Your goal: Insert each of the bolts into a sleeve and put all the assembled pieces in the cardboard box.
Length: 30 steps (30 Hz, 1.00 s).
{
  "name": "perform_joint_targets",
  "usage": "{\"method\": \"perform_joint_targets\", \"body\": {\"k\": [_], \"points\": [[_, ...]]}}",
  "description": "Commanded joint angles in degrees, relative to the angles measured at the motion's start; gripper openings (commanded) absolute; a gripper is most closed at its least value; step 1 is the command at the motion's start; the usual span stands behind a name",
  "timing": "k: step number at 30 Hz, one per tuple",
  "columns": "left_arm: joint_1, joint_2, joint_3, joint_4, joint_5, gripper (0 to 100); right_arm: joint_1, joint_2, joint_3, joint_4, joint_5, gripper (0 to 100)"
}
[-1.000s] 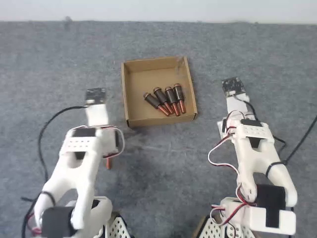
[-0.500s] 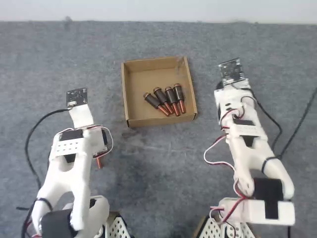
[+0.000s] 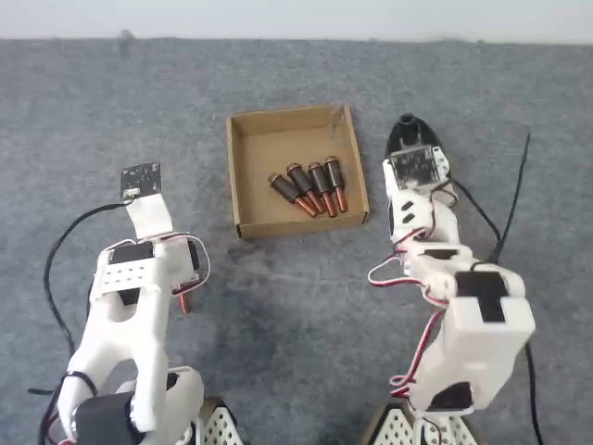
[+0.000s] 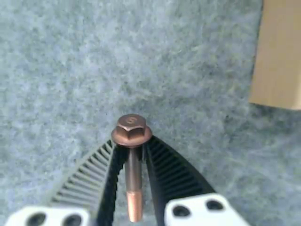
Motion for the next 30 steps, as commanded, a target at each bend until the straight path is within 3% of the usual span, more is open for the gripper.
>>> {"method": "perform_joint_targets", "body": {"k": [1, 5, 12, 26, 30], "points": [[-0.18, -2.9, -0.31, -1.05, -0.53, 1, -1.27, 1.01, -1.41, -6.81, -4.57, 0.6], [-0.18, -2.9, -0.4, -1.05, -0.53, 1, -1.45, 0.57, -1.14, -5.14, -14.95, 0.6], [-0.18, -2.9, -0.4, -1.14, -0.53, 1, -2.15, -2.33, 0.44, 2.68, -23.38, 0.6], [-0.18, -2.9, -0.31, -2.02, -0.53, 1, -8.57, -16.92, 21.1, 2.15, -24.18, 0.6], [-0.18, -2.9, -0.31, -2.02, -0.53, 1, -10.33, -19.3, 28.22, -5.05, -24.0, 0.6]]}}
